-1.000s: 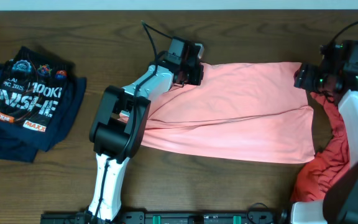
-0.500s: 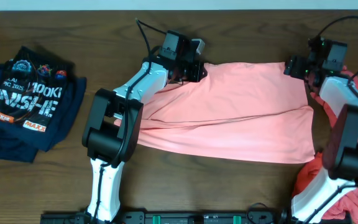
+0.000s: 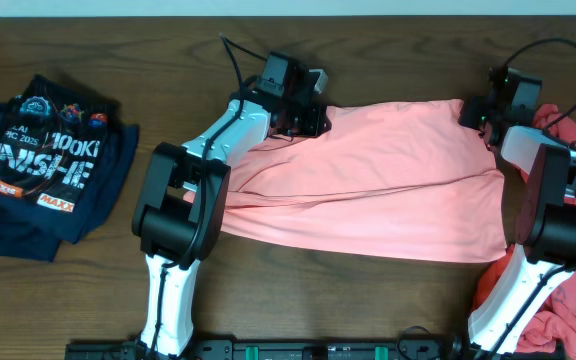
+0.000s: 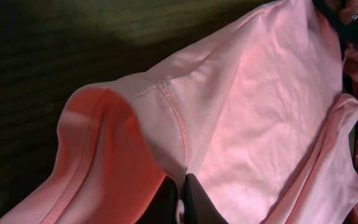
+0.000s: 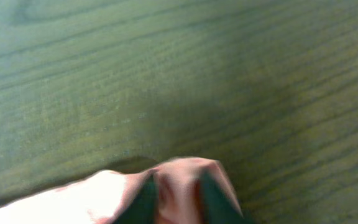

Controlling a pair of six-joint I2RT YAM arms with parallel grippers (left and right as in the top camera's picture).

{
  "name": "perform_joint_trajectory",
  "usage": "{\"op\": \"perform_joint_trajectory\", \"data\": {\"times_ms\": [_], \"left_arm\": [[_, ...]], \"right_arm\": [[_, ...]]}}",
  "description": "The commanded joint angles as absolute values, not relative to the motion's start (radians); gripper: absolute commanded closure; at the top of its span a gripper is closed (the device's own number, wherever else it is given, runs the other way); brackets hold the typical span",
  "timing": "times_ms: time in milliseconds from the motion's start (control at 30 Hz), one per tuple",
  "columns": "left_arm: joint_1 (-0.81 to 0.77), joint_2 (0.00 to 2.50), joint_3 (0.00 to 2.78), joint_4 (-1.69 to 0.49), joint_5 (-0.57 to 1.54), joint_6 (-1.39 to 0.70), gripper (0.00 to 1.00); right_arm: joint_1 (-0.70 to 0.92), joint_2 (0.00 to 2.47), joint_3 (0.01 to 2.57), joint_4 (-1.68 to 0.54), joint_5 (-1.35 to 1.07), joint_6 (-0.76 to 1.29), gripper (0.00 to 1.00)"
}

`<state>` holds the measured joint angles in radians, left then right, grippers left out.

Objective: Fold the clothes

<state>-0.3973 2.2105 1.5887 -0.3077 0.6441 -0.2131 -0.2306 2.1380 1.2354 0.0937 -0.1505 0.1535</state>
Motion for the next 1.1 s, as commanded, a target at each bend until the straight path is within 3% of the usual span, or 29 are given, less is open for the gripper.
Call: {"op": "perform_joint_trajectory", "data": {"times_ms": [0,267,633,867,1067], "left_arm": [[-0.397,2.186,1.602,-0.313,0.638,-0.211,0.94],[-0.397,2.117,1.602,-0.453,0.644,-0.21,0.94],[-0.401,1.974,1.602,-0.842,0.643,-0.184,0.94],[-0.419,1.967,1.59,-1.076,0.636,-0.172,0.94],[-0.45,1.967,1.537,-1.107,0.627,-0.168,0.94]], "right_arm": [[-0.235,2.13,1.244,0.059,-0.154,0.171,0.99],[-0.287,1.91,1.244,-0.146,-0.152,0.171,0.99],[-0.303,1.566,1.243,-0.776,0.036,0.167,0.99],[-0.302,1.564,1.232,-1.029,0.156,0.167,0.99],[-0.303,1.565,1.196,-1.099,0.244,0.173,0.99]]}}
